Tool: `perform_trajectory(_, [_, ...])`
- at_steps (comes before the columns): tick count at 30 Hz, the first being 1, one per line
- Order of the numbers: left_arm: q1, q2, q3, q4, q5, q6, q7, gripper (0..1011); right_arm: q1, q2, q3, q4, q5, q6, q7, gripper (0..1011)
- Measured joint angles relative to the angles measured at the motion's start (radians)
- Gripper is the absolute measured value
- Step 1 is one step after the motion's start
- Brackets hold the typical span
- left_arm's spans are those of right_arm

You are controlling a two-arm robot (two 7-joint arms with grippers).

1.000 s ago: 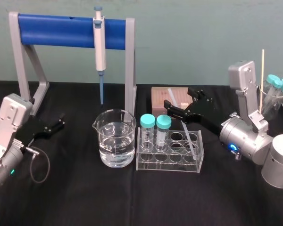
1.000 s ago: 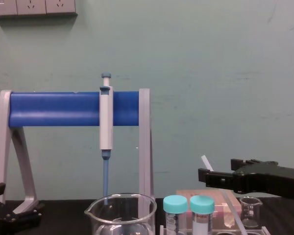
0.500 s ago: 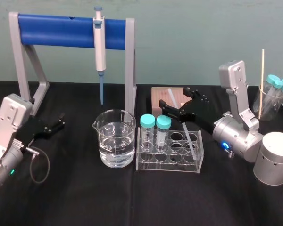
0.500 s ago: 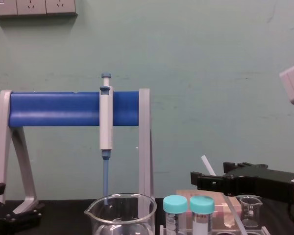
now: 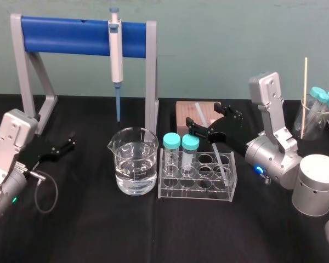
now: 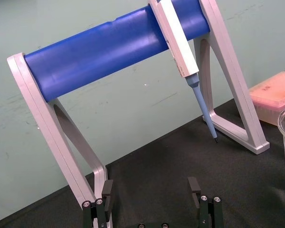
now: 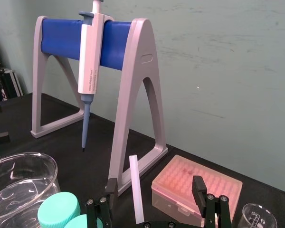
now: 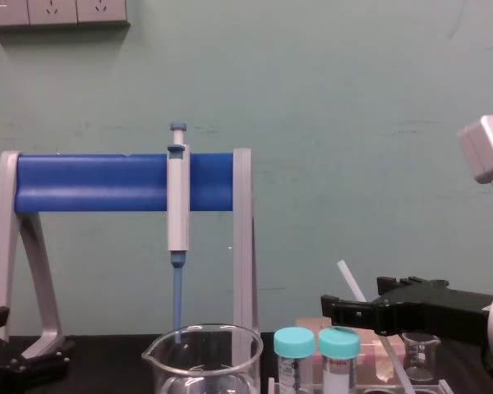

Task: Pick up the stirring rod with one hand, then place it down.

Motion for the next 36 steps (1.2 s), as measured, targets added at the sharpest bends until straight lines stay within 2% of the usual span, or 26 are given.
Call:
perform_trajectory(10, [0.000, 0.000, 0.000, 0.000, 0.000, 0.000, 0.000, 1000, 0.000, 0.001, 0.000, -0.001, 0.004, -0.001, 0.002, 998])
perform_trajectory(15, [0.000, 0.000, 0.000, 0.000, 0.000, 0.000, 0.000, 1000, 0.000, 0.002, 0.000, -0.001, 0.006, -0.001, 0.003, 916])
perform_trajectory(25, [0.000, 0.000, 0.000, 0.000, 0.000, 0.000, 0.000, 1000, 0.000, 0.002, -0.001, -0.001, 0.009, -0.002, 0.004, 628])
perform_trajectory(29, [0.000, 0.000, 0.000, 0.000, 0.000, 0.000, 0.000, 1000, 0.000, 0.003, 0.000, -0.001, 0.010, -0.003, 0.005, 468])
perform_trajectory(31, [0.000, 0.000, 0.000, 0.000, 0.000, 0.000, 0.000, 1000, 0.000, 0.003, -0.001, -0.001, 0.010, -0.003, 0.005, 449])
perform_trajectory(36, [0.000, 0.000, 0.000, 0.000, 0.000, 0.000, 0.000, 1000, 0.000, 0.003, -0.001, -0.001, 0.010, -0.003, 0.005, 265])
